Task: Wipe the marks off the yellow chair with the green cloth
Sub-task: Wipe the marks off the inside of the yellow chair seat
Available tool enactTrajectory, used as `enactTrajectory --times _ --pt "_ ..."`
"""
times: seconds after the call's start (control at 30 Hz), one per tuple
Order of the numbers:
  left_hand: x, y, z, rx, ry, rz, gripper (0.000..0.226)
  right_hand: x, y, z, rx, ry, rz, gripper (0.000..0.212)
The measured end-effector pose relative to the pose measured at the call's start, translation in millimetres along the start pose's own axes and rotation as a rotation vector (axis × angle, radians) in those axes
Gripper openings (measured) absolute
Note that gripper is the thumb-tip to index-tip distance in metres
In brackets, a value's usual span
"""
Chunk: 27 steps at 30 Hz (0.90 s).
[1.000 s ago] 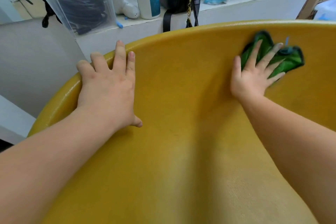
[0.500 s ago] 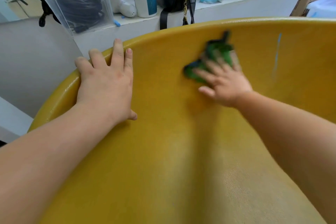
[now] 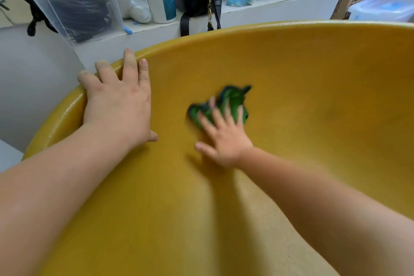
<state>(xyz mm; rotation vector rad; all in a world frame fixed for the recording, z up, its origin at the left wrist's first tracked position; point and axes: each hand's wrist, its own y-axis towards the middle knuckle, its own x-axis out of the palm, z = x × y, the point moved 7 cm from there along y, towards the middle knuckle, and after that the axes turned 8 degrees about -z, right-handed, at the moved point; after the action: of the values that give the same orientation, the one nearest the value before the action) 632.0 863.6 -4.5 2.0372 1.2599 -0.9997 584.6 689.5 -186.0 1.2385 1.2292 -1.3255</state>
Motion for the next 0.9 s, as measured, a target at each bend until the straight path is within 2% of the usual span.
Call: enactTrajectory --times 0.1,0.17,0.23,0.37,0.4,0.47,0.53,0.63,0.73,0.8,0.83,0.9 --pt "2 1 2 -0.011 0.025 0.015 0.152 44 -41 -10 -0.281 -0.108 -0.126 0.078" --pt "2 3 6 -0.013 0.016 0.009 0.149 51 -52 32 -0.299 -0.179 -0.126 0.072" --pt "3 3 15 0.023 0.035 0.005 0.144 38 -54 103 -0.107 -0.189 -0.084 0.071" --pt "18 -5 64 0.2 0.064 -0.012 0.14 -20 -94 260 0.631 0.038 0.062 0.072" --pt "22 -7 85 0.263 0.059 -0.03 0.141 -27 -106 280 0.773 0.117 0.07 0.073" --pt "25 -7 130 0.381 0.054 -0.063 0.143 -25 -118 284 0.886 0.271 0.066 0.079" --pt "20 -2 175 0.475 0.059 -0.097 0.148 1 -121 258 0.824 0.303 -0.043 0.084" --pt "16 -2 235 0.591 0.105 -0.198 0.159 64 -158 198 0.517 0.07 -0.215 0.084" --pt "19 -2 267 0.555 0.122 -0.31 0.164 62 -188 204 0.24 -0.106 -0.335 0.072" --pt "21 -5 276 0.531 0.128 -0.341 0.166 25 -187 260 0.266 -0.304 -0.249 0.07" --pt "22 -6 277 0.527 0.126 -0.352 0.167 -4 -185 295 0.364 -0.4 -0.164 0.075" --pt "29 -4 278 0.526 0.108 -0.385 0.172 -74 -184 351 0.603 -0.442 0.052 0.082"
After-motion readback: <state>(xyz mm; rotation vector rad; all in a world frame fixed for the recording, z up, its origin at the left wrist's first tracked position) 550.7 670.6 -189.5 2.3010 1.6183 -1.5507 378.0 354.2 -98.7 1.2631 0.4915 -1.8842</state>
